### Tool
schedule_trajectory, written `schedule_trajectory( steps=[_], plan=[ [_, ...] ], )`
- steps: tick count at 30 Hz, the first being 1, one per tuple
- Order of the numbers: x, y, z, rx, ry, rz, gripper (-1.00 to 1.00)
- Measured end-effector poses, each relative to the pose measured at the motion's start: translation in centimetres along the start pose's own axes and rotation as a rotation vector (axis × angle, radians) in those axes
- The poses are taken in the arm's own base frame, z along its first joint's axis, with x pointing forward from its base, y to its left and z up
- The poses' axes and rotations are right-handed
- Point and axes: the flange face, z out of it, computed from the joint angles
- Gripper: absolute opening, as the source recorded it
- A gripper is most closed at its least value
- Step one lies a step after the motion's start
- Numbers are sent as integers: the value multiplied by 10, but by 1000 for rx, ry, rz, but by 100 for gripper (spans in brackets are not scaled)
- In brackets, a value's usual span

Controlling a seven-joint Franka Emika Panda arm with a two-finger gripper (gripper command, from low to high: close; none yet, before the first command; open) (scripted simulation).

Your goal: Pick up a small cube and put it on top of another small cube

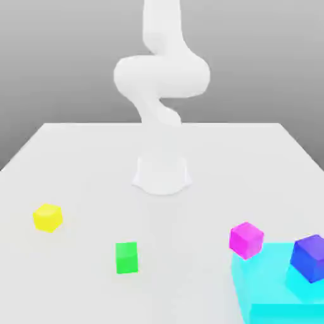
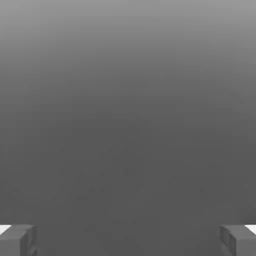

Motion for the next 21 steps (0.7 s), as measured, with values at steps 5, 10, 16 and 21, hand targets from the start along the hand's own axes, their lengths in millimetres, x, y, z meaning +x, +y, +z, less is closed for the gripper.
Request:
schedule_trajectory(
  steps=[5,10,16,21],
  plan=[
    [-19,46,125,-146,-113,-43,0],
    [-58,115,225,-271,-243,-78,0],
    [-134,217,309,-401,-429,-111,0],
    [-193,281,342,-460,-547,-122,0]
  ],
)
